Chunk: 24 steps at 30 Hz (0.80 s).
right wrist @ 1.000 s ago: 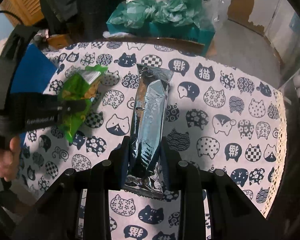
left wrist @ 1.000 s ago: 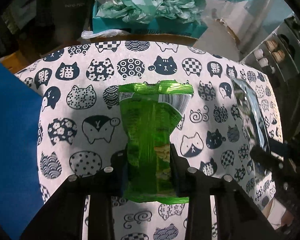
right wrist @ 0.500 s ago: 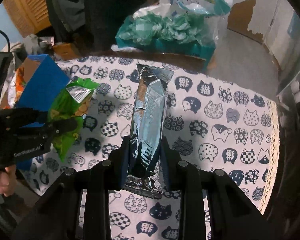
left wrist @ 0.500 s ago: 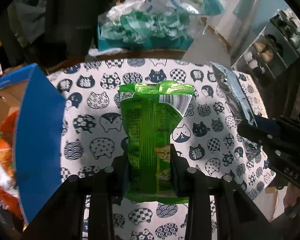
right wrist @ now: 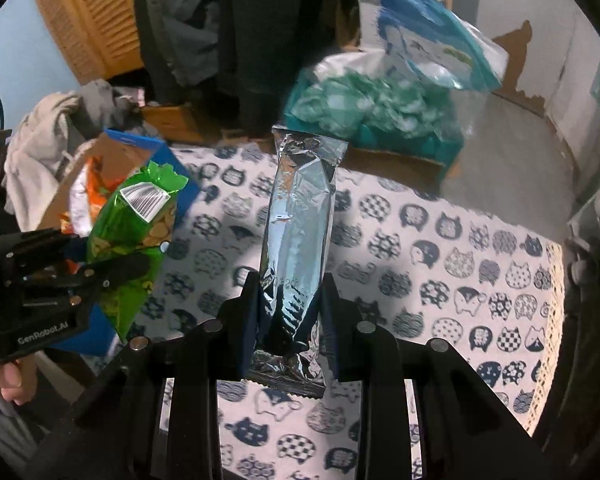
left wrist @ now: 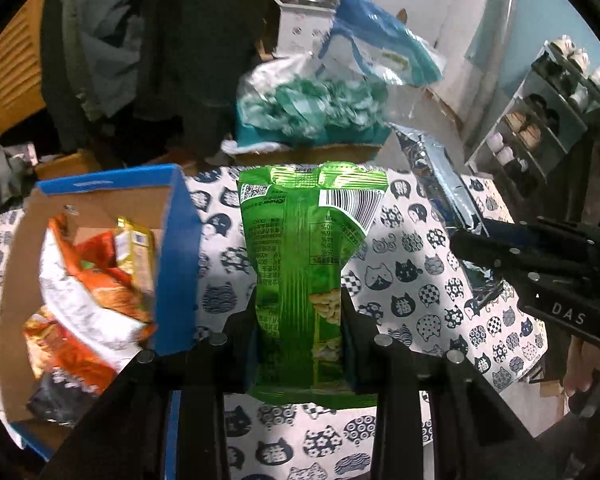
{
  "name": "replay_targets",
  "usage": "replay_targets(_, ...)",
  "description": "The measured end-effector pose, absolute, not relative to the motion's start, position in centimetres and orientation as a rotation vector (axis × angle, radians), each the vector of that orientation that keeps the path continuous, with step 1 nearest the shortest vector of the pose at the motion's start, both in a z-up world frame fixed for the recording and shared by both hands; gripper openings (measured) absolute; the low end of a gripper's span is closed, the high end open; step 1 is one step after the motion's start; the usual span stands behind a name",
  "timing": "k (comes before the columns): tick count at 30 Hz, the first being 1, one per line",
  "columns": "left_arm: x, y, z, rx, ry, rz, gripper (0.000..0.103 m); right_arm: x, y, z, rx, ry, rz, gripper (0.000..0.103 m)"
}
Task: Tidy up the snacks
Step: 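Carry the green bag over the box with the left tool while the right tool carries the foil bar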
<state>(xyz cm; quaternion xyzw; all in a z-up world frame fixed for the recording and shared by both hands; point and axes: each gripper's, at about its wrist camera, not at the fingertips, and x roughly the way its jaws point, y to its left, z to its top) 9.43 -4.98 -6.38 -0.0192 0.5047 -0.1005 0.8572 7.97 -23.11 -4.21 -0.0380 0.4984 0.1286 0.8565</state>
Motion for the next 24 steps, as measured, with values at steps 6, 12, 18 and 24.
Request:
replay_targets(6,8.3,-2.4,-4.2,-0.061,1.009,-0.193,0.033,8.4,-20.1,-3.4,-0.079,1.033,0.317,0.027)
replay_targets(12,7.0,0.8,-2.8,-0.097,0.972,-0.158,0.033,9.0,-16.8,-3.3,-0.080,1.032,0.367,0.027)
replay_targets(18,6.0,3.9,-1.8,-0.141,0.940,-0.131,0.033,9.8,-13.0,-3.5,-0.103,1.040,0.412,0.027)
replay_targets(24,5.3,7.5,-1.6,-0.181,0.921,-0.073,0.033,10.7,-9.1,-3.7,-0.128,1.049,0.461,0.027)
